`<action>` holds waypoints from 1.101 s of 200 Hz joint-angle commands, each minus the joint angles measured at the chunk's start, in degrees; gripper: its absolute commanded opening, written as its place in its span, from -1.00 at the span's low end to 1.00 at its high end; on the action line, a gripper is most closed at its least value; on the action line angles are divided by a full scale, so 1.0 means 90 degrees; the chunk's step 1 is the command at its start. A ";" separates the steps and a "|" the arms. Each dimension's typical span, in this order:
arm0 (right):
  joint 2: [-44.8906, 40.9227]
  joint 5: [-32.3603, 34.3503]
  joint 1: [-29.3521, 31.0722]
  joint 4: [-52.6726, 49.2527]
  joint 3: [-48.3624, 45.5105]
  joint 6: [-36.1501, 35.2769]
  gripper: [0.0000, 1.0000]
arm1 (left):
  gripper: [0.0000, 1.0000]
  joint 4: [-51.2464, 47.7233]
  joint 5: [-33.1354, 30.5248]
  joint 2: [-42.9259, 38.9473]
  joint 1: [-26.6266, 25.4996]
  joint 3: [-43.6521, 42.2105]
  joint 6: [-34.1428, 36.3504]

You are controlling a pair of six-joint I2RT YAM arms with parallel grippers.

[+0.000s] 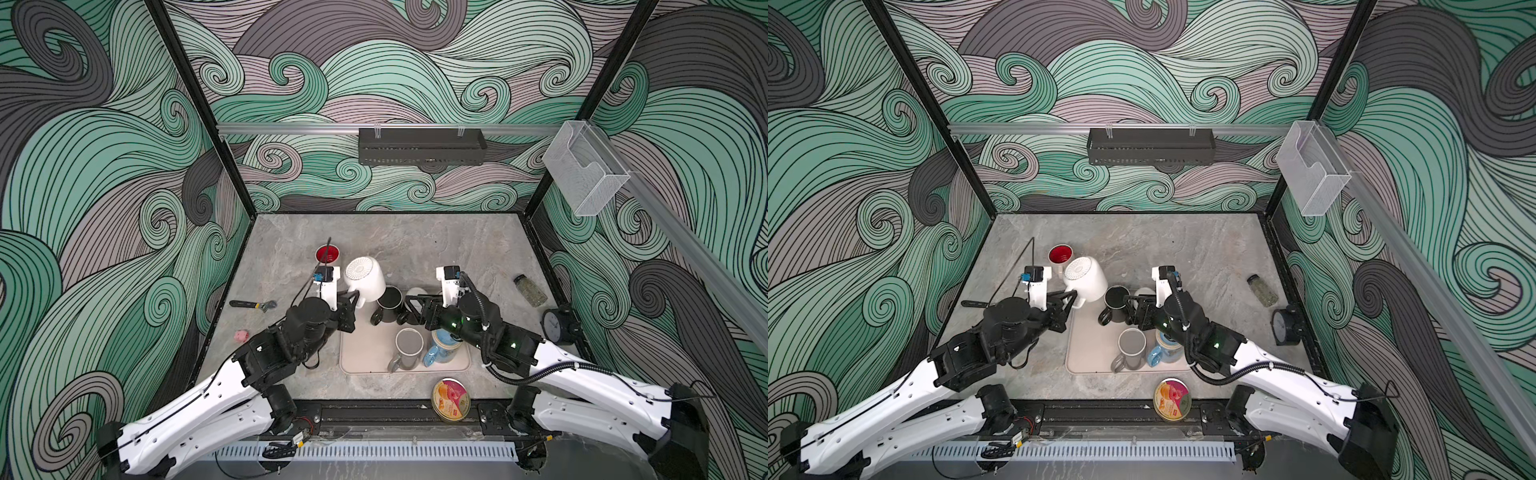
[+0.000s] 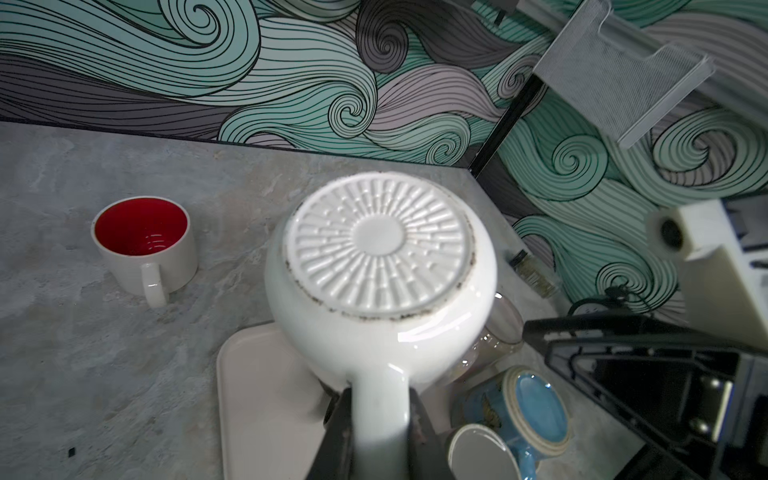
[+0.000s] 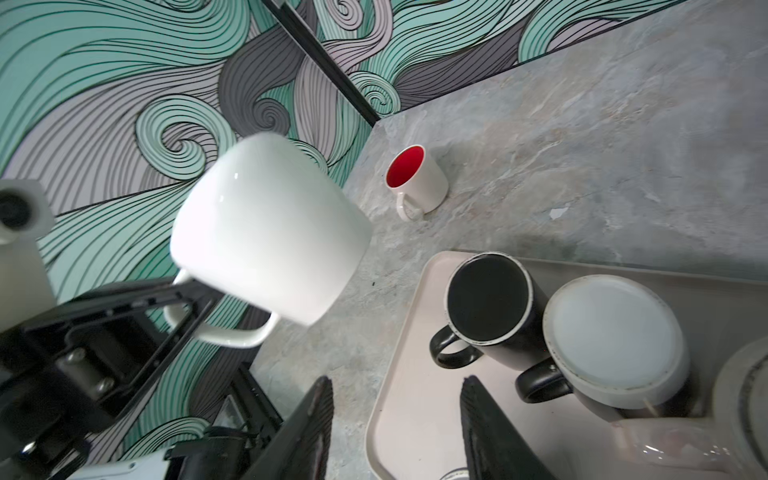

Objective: Turn the mug right side up
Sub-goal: 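Lift the white mug off the tray with the left gripper while the right gripper approaches, then grasp the held mug's handle with the right gripper and rotate it upright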

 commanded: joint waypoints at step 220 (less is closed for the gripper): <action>0.1684 -0.2302 -0.0323 0.4890 0.0226 0.1931 0.10 | -1.00 0.4540 0.2203 0.0210 0.0873 -0.0363 -0.2001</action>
